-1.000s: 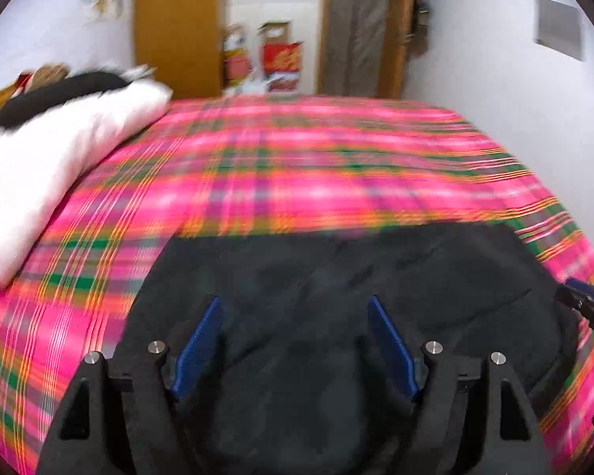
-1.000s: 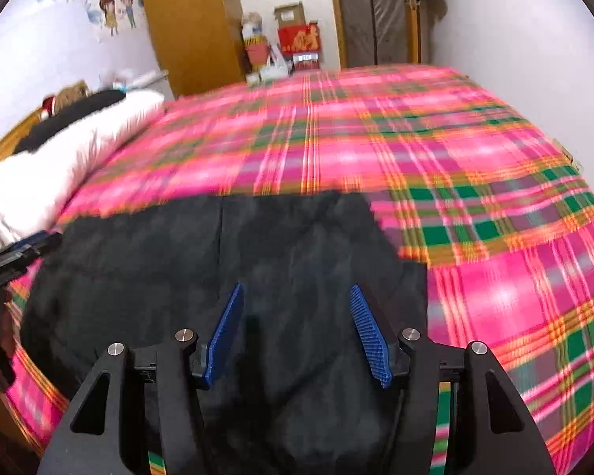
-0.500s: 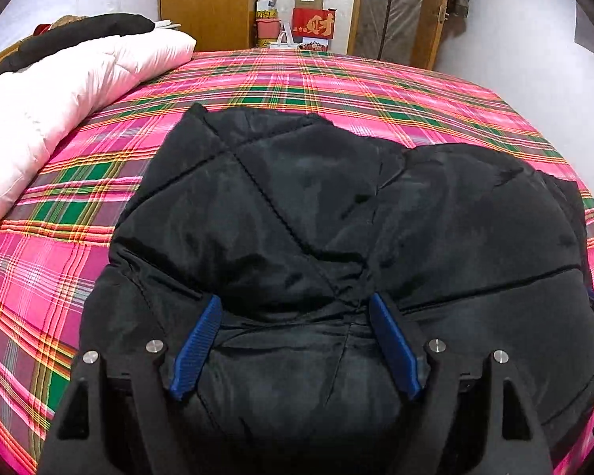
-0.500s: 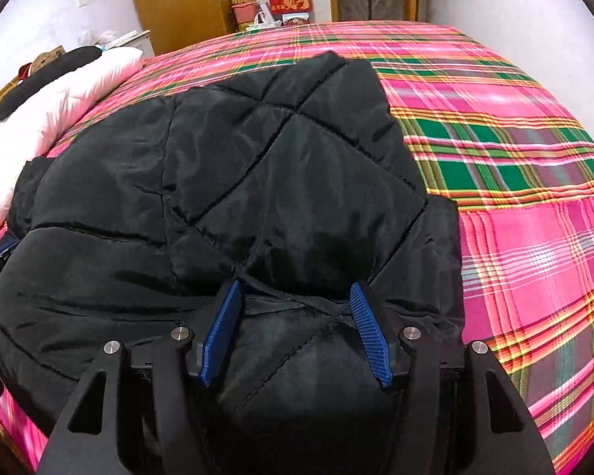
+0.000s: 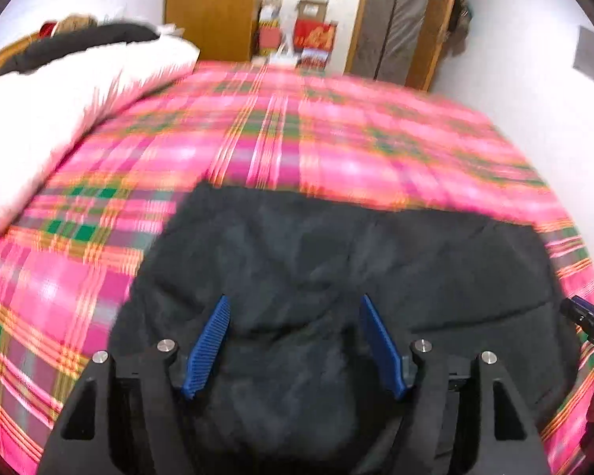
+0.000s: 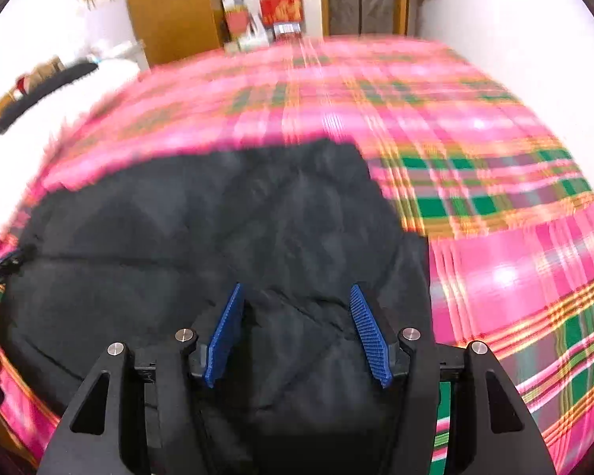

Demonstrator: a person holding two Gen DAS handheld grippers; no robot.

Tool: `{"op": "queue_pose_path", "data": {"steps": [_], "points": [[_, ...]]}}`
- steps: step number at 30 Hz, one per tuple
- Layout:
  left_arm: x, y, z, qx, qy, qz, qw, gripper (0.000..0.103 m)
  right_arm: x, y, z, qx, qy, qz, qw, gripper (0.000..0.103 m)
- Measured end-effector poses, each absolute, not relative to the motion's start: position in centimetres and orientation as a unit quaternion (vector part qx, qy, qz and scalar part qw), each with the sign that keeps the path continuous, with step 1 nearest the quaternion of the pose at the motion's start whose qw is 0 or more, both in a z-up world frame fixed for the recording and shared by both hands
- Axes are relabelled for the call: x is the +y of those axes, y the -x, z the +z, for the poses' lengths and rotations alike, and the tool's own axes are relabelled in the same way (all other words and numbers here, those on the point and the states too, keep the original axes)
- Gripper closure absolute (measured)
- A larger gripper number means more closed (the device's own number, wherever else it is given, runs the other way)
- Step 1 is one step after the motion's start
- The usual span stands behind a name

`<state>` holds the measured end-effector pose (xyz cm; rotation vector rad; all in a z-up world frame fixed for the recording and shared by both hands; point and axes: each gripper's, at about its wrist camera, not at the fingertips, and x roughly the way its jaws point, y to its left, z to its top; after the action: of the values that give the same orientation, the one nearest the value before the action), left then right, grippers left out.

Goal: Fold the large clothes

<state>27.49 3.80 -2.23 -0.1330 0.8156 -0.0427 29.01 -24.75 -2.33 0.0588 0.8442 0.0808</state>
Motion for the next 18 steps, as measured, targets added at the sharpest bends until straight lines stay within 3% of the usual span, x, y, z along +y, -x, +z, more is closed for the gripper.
{"op": "queue_pose_path", "data": {"steps": [4, 7, 12, 18], "points": [[-0.1, -29.6, -1.3, 0.393, 0.023, -0.06, 0.917, 0.033, -20.7, -30.9, -1.9, 0.411, -0.017, 0.092, 0.907, 0.046], [-1.9, -32.4, -4.4, 0.438, -0.003, -0.058, 0.897, 0.032, -18.2, -33.7, -4.9, 0.448, 0.013, 0.094, 0.889, 0.046], [-1.9, -33.4, -6.1, 0.438, 0.007, -0.052, 0.898, 0.032, -18.6, -35.1, -8.1, 0.457, -0.004, 0.089, 0.885, 0.043], [-1.6, -33.1, -5.3, 0.443, 0.002, -0.054, 0.895, 0.032, -19.5, -34.6, -5.9, 0.455, -0.015, 0.095, 0.885, 0.043]]}}
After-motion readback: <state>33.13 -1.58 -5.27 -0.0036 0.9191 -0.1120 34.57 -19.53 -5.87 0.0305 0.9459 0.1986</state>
